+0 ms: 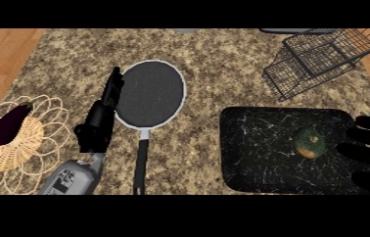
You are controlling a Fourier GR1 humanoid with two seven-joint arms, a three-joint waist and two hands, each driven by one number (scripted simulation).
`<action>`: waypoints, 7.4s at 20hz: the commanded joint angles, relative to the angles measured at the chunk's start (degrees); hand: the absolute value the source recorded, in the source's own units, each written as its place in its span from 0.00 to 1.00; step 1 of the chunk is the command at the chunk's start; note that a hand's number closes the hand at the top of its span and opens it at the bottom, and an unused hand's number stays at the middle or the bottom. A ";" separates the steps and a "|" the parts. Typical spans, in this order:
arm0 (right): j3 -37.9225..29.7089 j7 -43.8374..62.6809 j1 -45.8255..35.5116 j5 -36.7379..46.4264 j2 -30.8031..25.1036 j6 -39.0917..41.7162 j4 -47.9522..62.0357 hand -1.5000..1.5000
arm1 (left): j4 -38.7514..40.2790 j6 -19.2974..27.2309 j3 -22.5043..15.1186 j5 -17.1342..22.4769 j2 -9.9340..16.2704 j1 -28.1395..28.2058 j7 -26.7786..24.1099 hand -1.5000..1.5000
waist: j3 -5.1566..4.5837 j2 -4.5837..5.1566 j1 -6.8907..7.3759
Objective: Pick the squash from the tray and place it in the tiered basket
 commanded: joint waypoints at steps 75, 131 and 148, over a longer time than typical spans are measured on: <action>32.14 -52.94 -6.50 52.11 13.58 -66.65 74.92 1.00 | -2.73 -6.36 7.69 -9.73 -6.37 4.37 3.09 0.50 | -0.88 -1.27 -2.48; 4.17 15.05 -31.65 41.08 10.02 -33.90 56.92 1.00 | -6.27 -10.80 11.26 -12.38 -7.93 5.36 6.63 0.50 | -0.88 -1.06 -1.56; -5.81 9.66 -42.00 35.26 12.87 -38.79 86.62 0.00 | -3.09 -10.23 11.61 -14.40 -10.41 3.49 4.20 0.50 | -0.87 -0.92 -1.48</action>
